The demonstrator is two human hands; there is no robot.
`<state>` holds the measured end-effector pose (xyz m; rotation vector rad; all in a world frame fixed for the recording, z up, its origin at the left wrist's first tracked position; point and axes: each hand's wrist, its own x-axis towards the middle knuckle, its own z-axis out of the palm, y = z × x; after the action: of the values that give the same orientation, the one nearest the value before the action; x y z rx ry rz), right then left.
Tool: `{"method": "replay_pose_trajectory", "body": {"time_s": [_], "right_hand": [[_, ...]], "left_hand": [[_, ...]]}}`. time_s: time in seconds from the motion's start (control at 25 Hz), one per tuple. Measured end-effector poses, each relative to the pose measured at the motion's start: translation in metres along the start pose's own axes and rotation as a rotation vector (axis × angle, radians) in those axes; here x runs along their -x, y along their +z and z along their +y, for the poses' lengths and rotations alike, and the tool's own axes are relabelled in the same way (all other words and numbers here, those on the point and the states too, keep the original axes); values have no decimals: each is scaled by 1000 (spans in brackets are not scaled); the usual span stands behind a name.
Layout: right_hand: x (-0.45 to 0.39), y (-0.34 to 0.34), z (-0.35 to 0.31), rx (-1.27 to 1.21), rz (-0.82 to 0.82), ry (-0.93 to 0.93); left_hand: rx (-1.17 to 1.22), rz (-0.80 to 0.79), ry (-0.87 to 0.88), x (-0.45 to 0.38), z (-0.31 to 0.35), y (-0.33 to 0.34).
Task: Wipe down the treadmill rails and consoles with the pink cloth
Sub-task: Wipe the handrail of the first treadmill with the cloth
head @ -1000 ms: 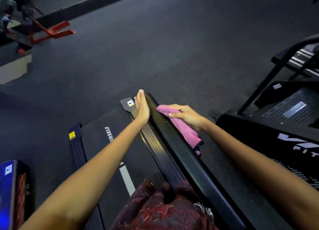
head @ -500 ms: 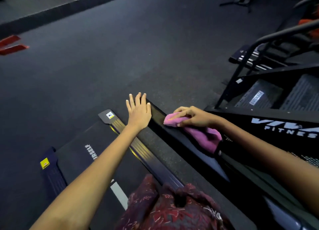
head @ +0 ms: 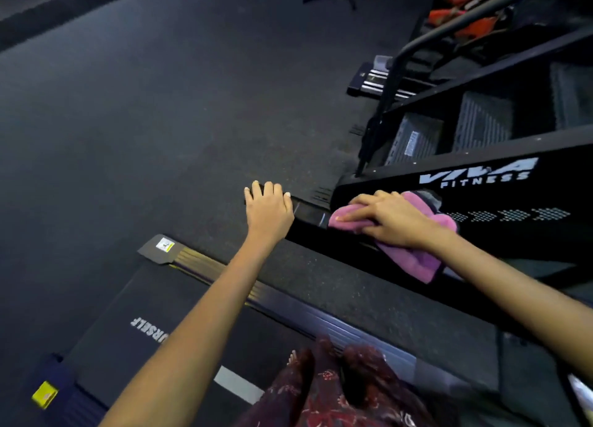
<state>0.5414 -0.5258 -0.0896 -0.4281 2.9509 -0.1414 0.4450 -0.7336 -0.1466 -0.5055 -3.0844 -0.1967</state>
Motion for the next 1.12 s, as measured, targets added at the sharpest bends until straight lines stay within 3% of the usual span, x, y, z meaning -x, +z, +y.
{"method": "replay_pose_trajectory", "body": {"time_s": [0.08, 0.24, 0.4, 0.68, 0.76, 0.92, 1.12], "right_hand": [[-1, 2, -20, 121, 9, 190], [-4, 25, -84, 399, 129, 338], [14, 29, -76, 255, 167, 550], [80, 34, -44, 119, 253, 1103], [81, 39, -51, 172, 287, 1102], [95, 46, -54, 171, 296, 987], [124, 53, -42, 80, 376, 1388]], "left_hand": [[-32, -16, 13, -1, 2, -2], [-72, -59, 48, 0, -5, -4], [-39, -50, 99, 3, -13, -1], [137, -128, 160, 5, -17, -4], [128, -181, 190, 7, -14, -7], [110, -226, 390, 18, 9, -8], [35, -336, 761, 26, 60, -8]]}}
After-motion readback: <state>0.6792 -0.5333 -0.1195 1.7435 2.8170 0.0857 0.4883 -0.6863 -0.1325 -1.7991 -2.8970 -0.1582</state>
